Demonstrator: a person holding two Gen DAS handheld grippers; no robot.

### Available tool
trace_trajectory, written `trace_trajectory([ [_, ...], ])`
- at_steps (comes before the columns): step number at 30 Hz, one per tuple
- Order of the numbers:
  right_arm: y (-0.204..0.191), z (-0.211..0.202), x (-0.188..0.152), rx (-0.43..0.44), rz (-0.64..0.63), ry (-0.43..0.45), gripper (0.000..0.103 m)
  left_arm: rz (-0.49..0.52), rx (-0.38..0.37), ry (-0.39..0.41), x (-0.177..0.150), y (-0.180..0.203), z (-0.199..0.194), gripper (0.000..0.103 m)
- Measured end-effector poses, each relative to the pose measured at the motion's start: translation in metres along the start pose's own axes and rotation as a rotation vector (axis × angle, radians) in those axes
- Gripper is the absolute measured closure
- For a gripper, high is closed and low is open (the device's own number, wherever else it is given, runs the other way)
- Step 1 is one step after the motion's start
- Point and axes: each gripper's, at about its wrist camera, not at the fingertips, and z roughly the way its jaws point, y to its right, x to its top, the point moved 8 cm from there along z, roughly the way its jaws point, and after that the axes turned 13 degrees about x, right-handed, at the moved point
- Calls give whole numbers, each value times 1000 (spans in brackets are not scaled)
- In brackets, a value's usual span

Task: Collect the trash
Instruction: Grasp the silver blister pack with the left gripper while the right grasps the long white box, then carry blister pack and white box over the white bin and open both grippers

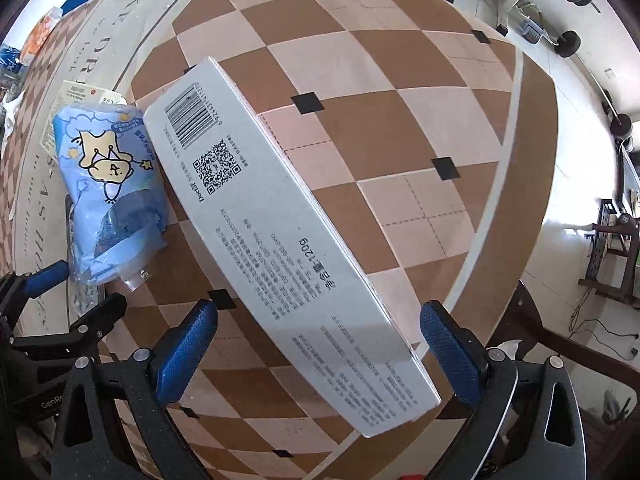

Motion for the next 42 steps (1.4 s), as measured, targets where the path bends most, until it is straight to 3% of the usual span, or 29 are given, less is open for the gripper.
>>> trace_trajectory([
  [1, 1, -1, 1, -23, 4, 9, 34, -7, 7, 2, -1, -3, -2, 35],
  [2, 0, -2, 3, -23, 3, 24, 39, -11, 6, 4, 0, -8, -3, 39],
  [9, 1, -7, -6, 95, 129, 92, 45, -46, 4, 4, -13, -25, -7, 40],
  [20, -13, -38, -40, 209, 221, 212, 52, -50, -13, 133, -36, -42, -72, 40],
  [28, -58, -59, -119, 277, 219, 278, 54, -64, -77, 197, -95, -85, -100, 40],
  [32, -90, -78, -176, 307, 207, 313, 54, -98, -146, 214, -130, -80, -95, 40],
  [42, -193, -87, -346, 366, 125, 370, 54, -135, -237, 247, -276, -134, -100, 40],
])
